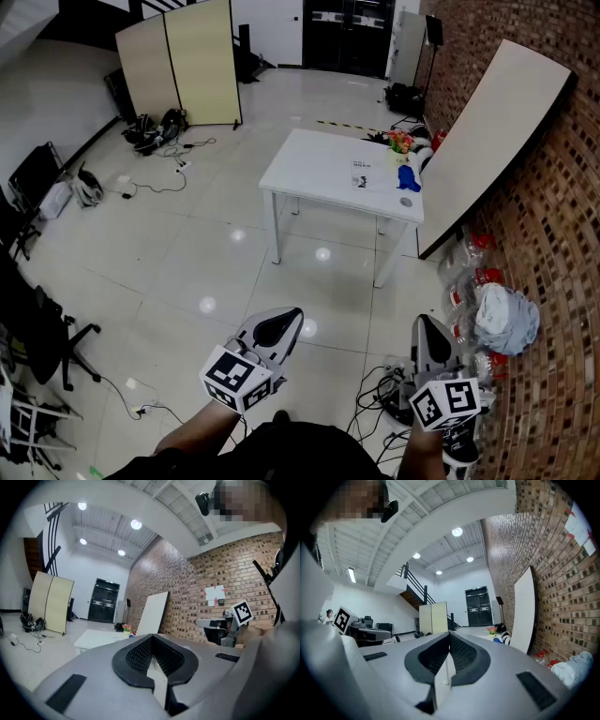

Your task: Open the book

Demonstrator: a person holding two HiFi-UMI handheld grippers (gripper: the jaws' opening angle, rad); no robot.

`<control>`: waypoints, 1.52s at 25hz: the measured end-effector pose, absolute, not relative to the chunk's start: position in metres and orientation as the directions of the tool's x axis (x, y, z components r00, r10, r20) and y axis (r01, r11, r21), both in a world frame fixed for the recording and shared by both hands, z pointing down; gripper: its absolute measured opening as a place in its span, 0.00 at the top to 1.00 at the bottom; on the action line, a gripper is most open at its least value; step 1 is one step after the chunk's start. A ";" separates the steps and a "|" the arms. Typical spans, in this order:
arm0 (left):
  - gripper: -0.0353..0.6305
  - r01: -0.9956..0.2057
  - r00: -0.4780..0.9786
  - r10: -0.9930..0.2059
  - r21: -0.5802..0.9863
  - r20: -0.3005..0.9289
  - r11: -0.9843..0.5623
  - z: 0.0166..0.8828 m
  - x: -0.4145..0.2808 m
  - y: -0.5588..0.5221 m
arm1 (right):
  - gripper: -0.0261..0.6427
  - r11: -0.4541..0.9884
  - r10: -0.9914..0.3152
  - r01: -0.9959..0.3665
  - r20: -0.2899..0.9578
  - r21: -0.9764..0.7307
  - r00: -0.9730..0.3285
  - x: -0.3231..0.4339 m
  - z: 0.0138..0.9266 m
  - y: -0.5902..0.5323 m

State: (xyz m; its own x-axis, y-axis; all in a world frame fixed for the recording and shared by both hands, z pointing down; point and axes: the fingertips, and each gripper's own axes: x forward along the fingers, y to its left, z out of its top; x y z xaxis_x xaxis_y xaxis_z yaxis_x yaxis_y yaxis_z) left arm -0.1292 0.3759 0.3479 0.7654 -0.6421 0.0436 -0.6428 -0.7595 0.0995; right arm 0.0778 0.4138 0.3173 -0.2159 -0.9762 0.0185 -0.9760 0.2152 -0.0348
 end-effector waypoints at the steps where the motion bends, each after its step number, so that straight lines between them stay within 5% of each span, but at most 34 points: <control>1: 0.95 -0.638 0.770 -0.637 0.102 0.043 -0.764 0.348 -0.133 0.370 | 0.96 0.212 -0.977 -0.977 0.018 -0.033 -0.213 0.074 0.317 0.408; 14: 0.95 -0.579 0.815 -0.579 0.114 0.037 -0.807 0.358 -0.131 0.282 | 0.96 0.217 -0.974 -0.976 0.059 -0.022 -0.218 0.048 0.335 0.328; 38: 0.95 -0.711 0.703 -0.702 0.067 0.118 -0.700 0.356 0.021 0.020 | 0.96 0.375 -0.925 -0.926 0.051 -0.033 -0.377 0.208 0.337 0.055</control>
State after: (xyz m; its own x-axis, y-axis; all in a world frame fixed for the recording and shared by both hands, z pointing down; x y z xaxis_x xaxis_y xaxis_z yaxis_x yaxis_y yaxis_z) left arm 0.0206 0.0201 0.3558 0.7028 -0.7016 0.1179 -0.7106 -0.7004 0.0674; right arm 0.2083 0.0554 0.3374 -0.3766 -0.9249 0.0513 -0.9263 0.3753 -0.0330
